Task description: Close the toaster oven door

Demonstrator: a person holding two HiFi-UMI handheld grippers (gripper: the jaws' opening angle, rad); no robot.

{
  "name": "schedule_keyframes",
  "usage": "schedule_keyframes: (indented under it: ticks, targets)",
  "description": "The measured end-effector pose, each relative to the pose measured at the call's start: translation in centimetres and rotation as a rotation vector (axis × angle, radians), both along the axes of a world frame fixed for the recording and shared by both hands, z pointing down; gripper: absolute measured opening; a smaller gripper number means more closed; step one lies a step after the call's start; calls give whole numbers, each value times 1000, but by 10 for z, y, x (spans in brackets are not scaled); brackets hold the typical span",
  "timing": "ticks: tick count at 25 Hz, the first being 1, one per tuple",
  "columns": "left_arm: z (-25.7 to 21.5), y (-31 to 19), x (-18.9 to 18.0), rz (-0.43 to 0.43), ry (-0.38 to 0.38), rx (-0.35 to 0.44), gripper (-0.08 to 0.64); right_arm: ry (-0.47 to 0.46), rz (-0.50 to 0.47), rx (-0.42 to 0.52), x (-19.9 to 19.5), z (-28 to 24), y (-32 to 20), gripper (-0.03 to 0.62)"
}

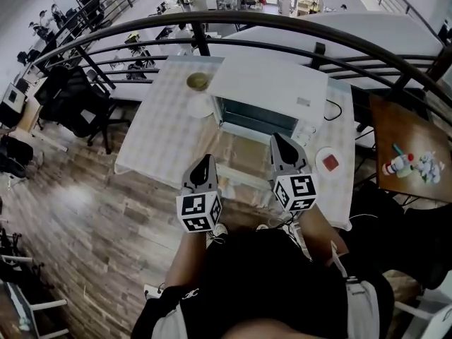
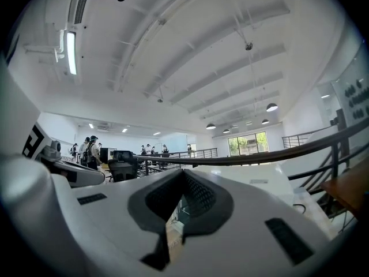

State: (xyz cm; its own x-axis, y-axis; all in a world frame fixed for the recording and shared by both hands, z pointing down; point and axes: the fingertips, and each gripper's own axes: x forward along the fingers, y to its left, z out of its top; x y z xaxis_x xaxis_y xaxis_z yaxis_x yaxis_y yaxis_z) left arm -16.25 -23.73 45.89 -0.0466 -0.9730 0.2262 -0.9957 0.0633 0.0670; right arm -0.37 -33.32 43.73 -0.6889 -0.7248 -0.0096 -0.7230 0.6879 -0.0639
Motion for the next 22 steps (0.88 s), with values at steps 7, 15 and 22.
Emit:
schedule_keyframes:
  ticks: [7, 15, 22]
  targets:
    - [2, -11, -44, 20, -17, -20, 14, -9, 22, -25, -34, 6, -8, -6]
    - [52, -8, -76, 58, 16, -138, 28, 28, 52, -49, -51, 20, -9, -6]
    - [121, 0, -87, 83, -1, -277, 106, 92, 74, -48, -58, 34, -2, -6]
